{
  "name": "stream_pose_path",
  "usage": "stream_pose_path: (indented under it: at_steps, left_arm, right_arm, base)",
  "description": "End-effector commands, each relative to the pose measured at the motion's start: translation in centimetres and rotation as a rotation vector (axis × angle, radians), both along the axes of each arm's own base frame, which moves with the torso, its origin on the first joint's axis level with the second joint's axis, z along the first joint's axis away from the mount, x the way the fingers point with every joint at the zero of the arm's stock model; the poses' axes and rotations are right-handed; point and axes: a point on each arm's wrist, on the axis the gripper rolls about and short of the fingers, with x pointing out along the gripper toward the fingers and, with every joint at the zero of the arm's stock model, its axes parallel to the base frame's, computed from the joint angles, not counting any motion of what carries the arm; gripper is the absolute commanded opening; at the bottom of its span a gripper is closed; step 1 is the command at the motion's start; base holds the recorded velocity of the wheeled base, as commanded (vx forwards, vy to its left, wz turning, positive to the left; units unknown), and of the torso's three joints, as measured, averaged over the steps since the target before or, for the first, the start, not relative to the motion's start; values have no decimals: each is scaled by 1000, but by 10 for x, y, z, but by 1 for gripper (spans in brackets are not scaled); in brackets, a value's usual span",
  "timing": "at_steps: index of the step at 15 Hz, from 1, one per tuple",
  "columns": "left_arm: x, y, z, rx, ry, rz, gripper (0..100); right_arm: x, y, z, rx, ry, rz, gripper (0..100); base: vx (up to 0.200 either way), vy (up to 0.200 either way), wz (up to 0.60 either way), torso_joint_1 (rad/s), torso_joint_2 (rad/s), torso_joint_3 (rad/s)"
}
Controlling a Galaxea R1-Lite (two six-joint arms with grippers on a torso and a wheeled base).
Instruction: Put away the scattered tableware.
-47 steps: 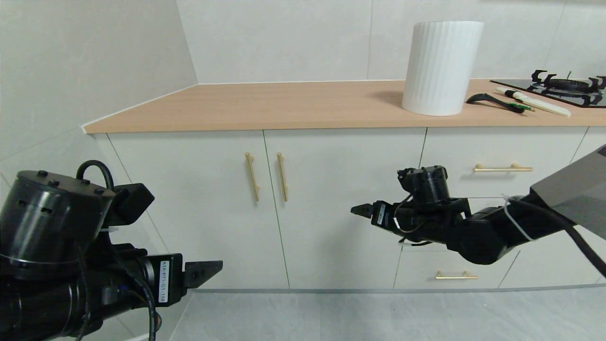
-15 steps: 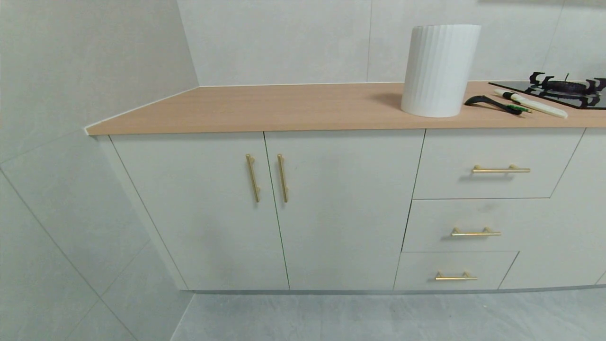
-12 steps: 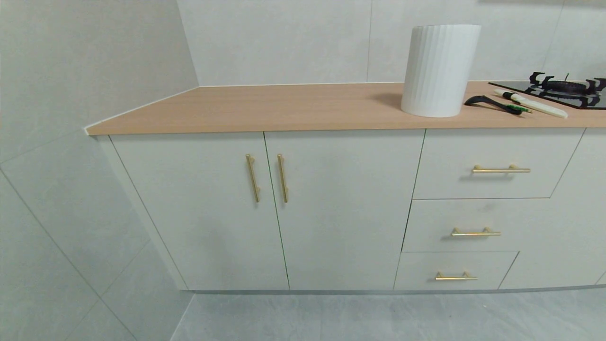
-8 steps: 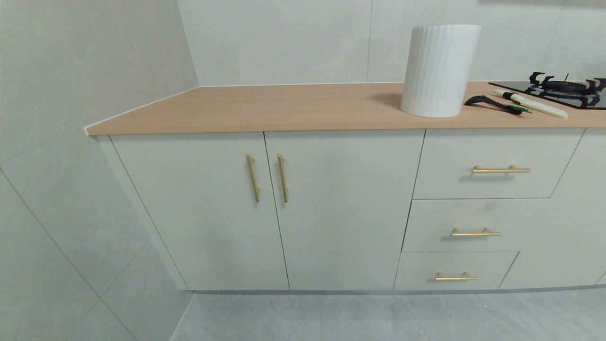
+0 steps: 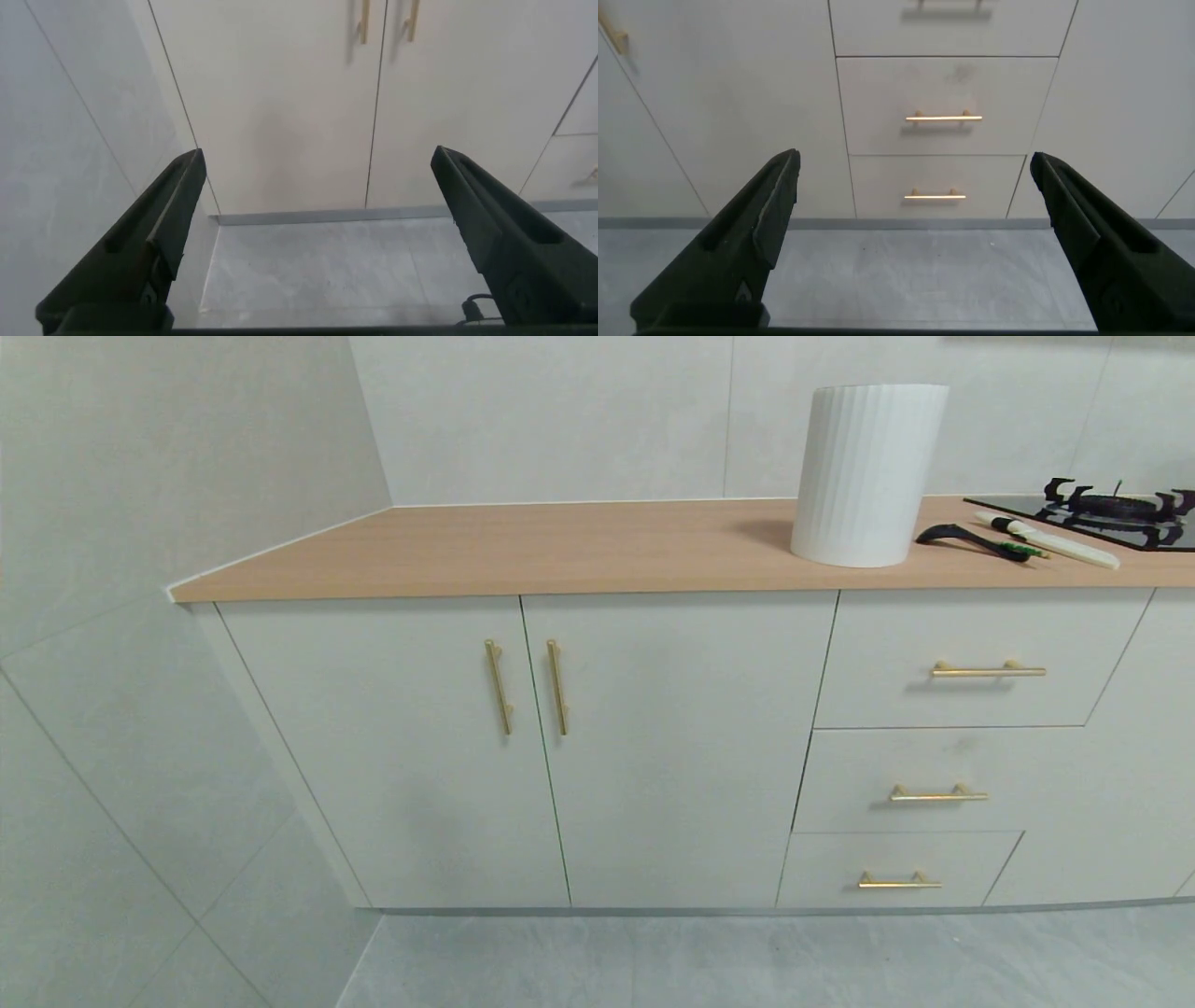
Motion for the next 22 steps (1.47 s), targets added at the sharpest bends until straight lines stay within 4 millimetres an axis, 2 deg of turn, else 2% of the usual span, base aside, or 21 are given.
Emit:
stream_pose_path:
  at_steps: [1, 10, 22]
  left_arm:
    - [0, 0, 0, -2, 0, -1, 100]
    - [0, 0, 0, -28, -1, 1, 100]
    - [0, 0, 0, -26, -1, 1, 100]
  right_arm:
    - [0, 0, 0, 0, 5, -1, 100]
    - [0, 0, 0, 3, 5, 2, 100]
    - [0, 0, -1, 8, 6, 0, 100]
  base:
    - [0, 0, 0, 0, 0, 0]
    - [0, 0, 0, 0, 0, 0]
    - [0, -200, 0, 1, 2, 4]
